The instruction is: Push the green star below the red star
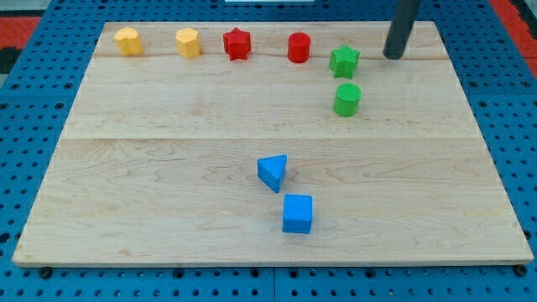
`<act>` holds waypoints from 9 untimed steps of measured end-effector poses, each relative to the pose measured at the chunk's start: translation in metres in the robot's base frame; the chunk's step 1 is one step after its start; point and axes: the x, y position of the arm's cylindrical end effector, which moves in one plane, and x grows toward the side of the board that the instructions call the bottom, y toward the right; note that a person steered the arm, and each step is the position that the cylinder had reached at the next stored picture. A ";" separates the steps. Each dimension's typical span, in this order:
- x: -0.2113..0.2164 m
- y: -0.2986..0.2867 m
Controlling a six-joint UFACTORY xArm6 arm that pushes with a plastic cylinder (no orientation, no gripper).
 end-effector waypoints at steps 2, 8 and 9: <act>0.061 -0.065; 0.057 -0.150; 0.039 -0.122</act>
